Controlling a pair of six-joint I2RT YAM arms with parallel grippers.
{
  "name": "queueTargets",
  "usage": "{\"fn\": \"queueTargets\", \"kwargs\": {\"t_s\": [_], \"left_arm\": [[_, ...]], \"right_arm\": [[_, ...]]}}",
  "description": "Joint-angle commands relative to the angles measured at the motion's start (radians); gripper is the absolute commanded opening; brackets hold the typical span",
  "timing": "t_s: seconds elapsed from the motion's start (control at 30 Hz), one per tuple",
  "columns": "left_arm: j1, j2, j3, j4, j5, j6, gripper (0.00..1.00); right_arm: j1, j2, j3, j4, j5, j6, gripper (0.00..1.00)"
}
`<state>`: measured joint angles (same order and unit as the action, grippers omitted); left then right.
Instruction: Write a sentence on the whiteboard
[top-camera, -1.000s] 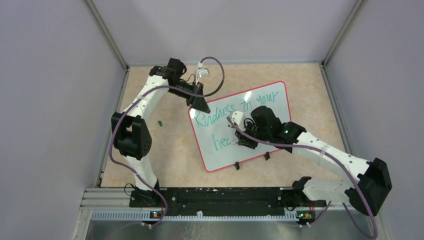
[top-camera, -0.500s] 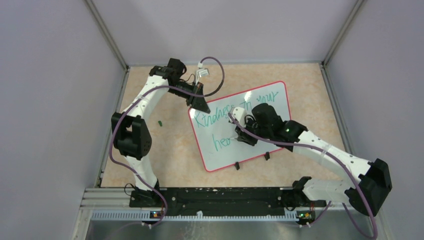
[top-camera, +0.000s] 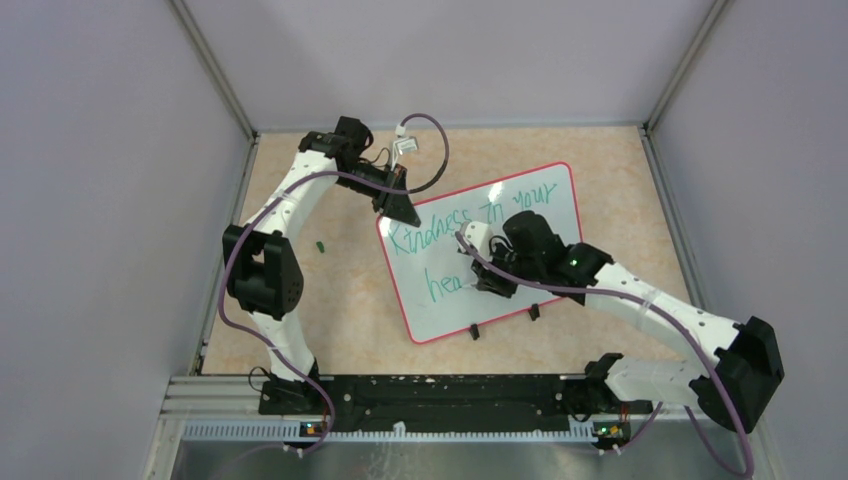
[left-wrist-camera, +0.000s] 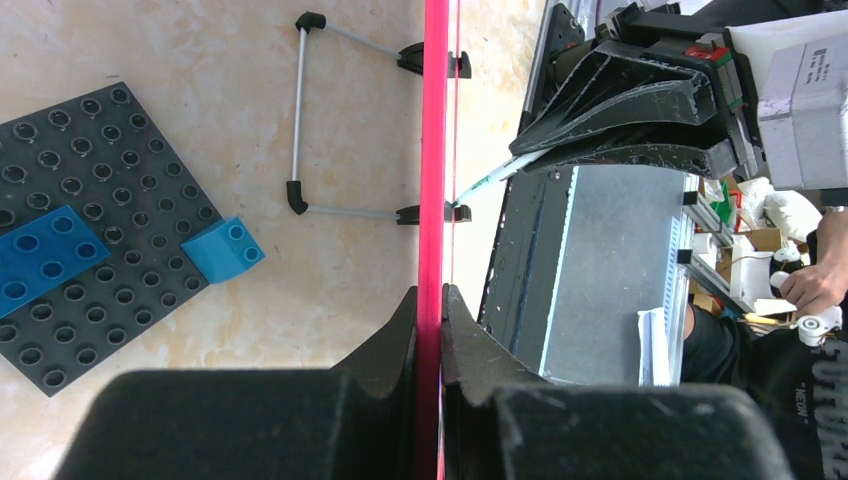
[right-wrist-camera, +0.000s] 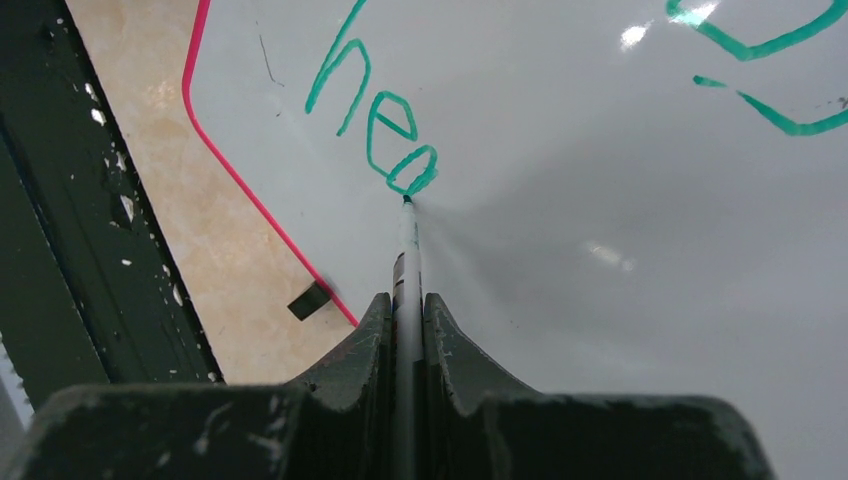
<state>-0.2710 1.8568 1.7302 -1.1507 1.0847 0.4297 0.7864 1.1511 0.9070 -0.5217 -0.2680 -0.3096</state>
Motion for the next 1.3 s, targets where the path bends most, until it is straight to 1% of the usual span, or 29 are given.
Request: {"fn": "queueTargets", "kwargs": {"t_s": [0.0,0.2,0.4,0.97,1.27], "left_arm": [[0.004,0.002,0.016,0.022,-0.134,0.037,0.0],[0.004,0.004,0.018,0.022,-0.131,0.035,0.0],[0.004,-0.002,0.02,0.022,-0.131,0.036,0.0],[0.005,-0.001,0.019,0.019,-0.131,0.04,0.0],[0.004,-0.001,0.019,0.021,-0.132,0.038,0.0]], "right_arm": [[-0.013,-0.024,-0.001,-0.017,0.009,-0.031,0.0],[-0.013,-0.066,0.047,-0.035,0.004,-0.023,0.0],[-0.015,-0.063,0.086,-0.028,0.011,-0.019,0.0],[-0.015,-0.028,0.058,0.036,0.09,-0.031,0.0],[-0.019,-0.042,0.02,0.001,0.108,-0.038,0.0]]}}
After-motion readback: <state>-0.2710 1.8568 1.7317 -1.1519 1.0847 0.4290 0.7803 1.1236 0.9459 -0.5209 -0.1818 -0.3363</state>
